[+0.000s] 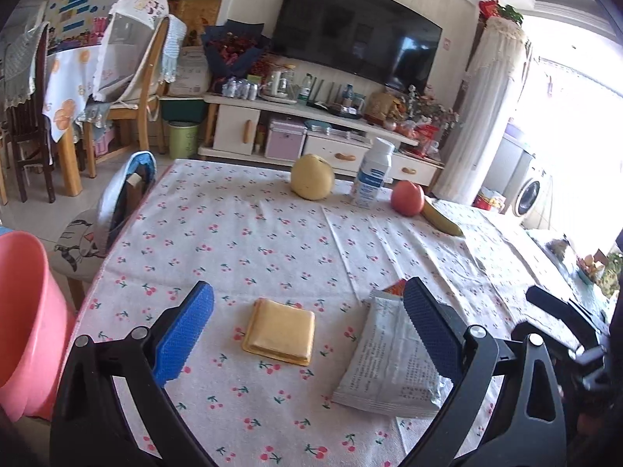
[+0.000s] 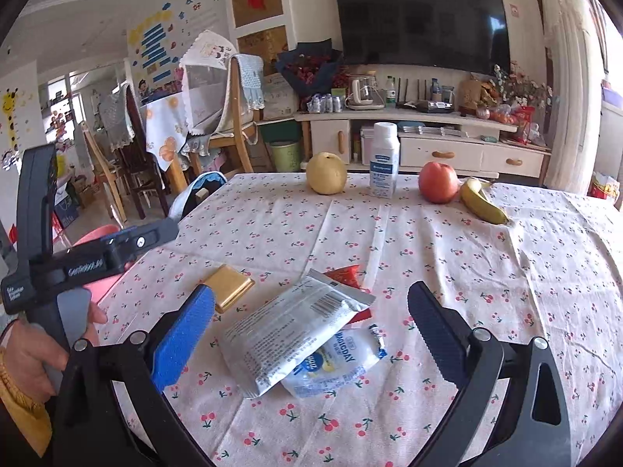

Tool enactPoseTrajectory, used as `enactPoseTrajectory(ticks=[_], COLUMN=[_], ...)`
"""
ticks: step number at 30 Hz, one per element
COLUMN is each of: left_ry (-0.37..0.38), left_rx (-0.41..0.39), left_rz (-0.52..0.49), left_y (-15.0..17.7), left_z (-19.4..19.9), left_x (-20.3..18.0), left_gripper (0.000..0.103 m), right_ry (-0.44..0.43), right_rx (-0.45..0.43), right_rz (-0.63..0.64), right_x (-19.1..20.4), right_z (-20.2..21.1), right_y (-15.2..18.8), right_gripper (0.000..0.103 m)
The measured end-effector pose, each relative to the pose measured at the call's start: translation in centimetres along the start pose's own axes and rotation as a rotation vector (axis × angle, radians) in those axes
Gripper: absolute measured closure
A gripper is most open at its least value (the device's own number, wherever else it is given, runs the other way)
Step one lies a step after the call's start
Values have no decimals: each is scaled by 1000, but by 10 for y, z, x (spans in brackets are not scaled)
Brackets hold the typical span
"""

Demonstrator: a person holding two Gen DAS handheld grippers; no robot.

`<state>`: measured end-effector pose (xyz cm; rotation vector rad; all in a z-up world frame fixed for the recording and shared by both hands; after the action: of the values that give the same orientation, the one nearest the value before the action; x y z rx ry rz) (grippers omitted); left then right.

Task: Collect trash
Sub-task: 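Move both tools back over the table toward the white paper packet, then grasp the white paper packet with the left gripper while the right approaches the red packet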

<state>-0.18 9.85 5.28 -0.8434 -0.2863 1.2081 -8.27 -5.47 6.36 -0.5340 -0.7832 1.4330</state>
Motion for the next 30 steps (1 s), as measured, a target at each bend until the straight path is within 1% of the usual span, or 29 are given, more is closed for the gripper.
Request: enactPoseTrajectory(ticks=[3, 5, 7, 9, 11, 14, 17, 20, 24, 30], left_ry=[58, 116, 175, 217, 238, 259, 271, 245, 213, 192], left_rx=[42, 83, 132, 175, 208, 271, 323, 358, 393, 417], left_rz=[-56, -90, -102, -97, -101, -143, -205, -258, -283, -271], left_y=[10, 17, 24, 31, 35, 41, 46, 51, 54, 52], left_z=[-6, -13, -22, -33, -43, -59, -72, -85, -97, -108], left_x=[-21, -37, -49, -59, -66, -79, -92, -99, -96, -90], left_gripper=[5, 5, 5, 5, 5, 5, 5, 5, 5, 5], right_ry=[14, 22, 24, 28, 20, 12, 26, 20, -11, -45], right_rx=[-1, -5, -5, -1, 5, 25, 50, 77, 95, 148], right_rz=[-63, -106, -145, -177, -203, -219, -220, -237, -273, -298], right_x=[-25, -41, -55, -67, -75, -80, -84, -89, -96, -96], right_z=[5, 8, 11, 12, 12, 10, 5, 0, -6, -20], right_y=[-2, -3, -4, -4, -3, -2, -1, 1, 1, 4], right_gripper=[5, 5, 5, 5, 5, 5, 5, 5, 5, 5])
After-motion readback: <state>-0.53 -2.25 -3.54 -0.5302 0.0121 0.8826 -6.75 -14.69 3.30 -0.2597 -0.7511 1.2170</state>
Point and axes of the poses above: each gripper's, at about its wrist camera, not at the fingertips, and z roughly against the way its jaws point, x to its left, y to its underside, the point moved 8 cm from there along -z, roughly the way its jaws point, and after that the axes turned 9 degrees about x, right-handed, at the moved point
